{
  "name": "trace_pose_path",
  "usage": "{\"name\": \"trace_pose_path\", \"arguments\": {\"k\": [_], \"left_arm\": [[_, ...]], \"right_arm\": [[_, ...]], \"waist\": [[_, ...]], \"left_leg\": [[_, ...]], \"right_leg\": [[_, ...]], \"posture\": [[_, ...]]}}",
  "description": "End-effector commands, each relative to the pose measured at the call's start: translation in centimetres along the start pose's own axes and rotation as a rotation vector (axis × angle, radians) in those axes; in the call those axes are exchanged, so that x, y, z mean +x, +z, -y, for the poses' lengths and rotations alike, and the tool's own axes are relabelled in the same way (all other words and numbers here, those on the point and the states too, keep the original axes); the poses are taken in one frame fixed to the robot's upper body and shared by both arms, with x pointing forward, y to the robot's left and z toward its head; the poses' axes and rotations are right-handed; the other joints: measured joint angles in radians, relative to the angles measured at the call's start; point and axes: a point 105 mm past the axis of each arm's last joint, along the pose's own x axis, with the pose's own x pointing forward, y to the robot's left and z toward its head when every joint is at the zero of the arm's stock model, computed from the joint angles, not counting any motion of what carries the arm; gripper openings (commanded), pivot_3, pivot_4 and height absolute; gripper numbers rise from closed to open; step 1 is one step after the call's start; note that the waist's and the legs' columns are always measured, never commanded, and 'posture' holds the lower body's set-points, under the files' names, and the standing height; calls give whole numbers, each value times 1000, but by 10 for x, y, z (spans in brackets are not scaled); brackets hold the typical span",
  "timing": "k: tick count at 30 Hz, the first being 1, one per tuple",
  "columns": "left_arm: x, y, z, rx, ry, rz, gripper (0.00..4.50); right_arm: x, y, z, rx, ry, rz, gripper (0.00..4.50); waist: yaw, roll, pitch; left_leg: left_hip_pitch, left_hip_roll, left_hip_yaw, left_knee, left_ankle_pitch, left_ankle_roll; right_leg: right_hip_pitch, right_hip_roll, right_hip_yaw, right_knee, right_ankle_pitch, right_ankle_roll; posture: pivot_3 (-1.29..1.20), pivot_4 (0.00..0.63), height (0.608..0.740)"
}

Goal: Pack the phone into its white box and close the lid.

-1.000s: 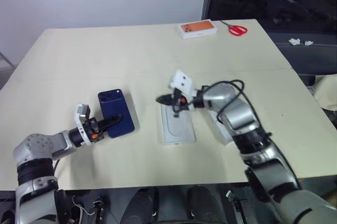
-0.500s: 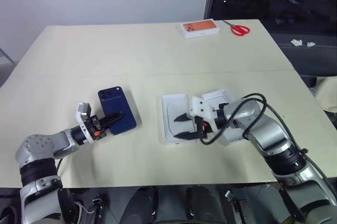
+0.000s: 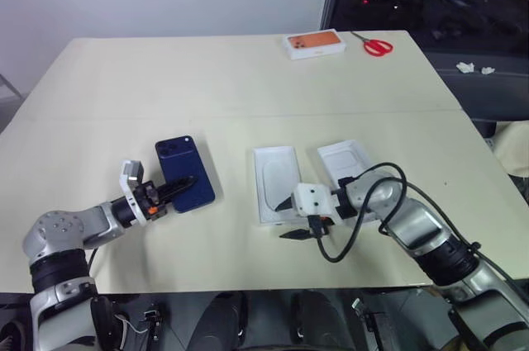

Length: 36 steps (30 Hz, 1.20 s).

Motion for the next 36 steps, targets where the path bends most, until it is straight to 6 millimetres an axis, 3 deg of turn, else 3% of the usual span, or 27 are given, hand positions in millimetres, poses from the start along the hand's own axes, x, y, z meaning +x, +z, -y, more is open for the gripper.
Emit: {"name": "trace_pose_path", "arguments": {"k": [1,8,12,22,31,36], "left_arm": [[2,-1,10,24,-48,-6,0],[2,-1,10,29,-43,-5,0],[3,-1,10,32,-41,-10,0],[2,0,12,35,-45,-8,0],[-6,23,20,94,-46,63,0],[-10,39,30,139,-44,91,0]], "right_arm": [[-1,4,7,-42,-27,-3,2123],[1,3,5,-46,-17,-4,2123],[3,3,5,-49,-21,-8,856],[9,7,11,-28,-69,13,856],[46,33,38,8,-182,75,856],[59,40,40,75,-170,91,856]], "waist": [[1,0,0],[1,0,0],[0,-1,-1],[-1,-1,-1],[-3,-2,-1],[-3,-3,0]], "left_leg": [[0,0,0,0,0,0],[0,0,0,0,0,0],[0,0,0,0,0,0],[1,1,0,0,0,0],[0,1,0,0,1,-2],[0,1,-1,0,1,-2]], "right_leg": [[0,0,0,0,0,0],[0,0,0,0,0,0],[0,0,0,0,0,0],[1,0,0,0,0,0],[-1,1,0,2,0,0],[-2,1,0,1,0,0]], "posture": [[0,150,740],[0,150,740],[0,150,740],[0,150,740],[0,150,740],[0,150,740]]}}
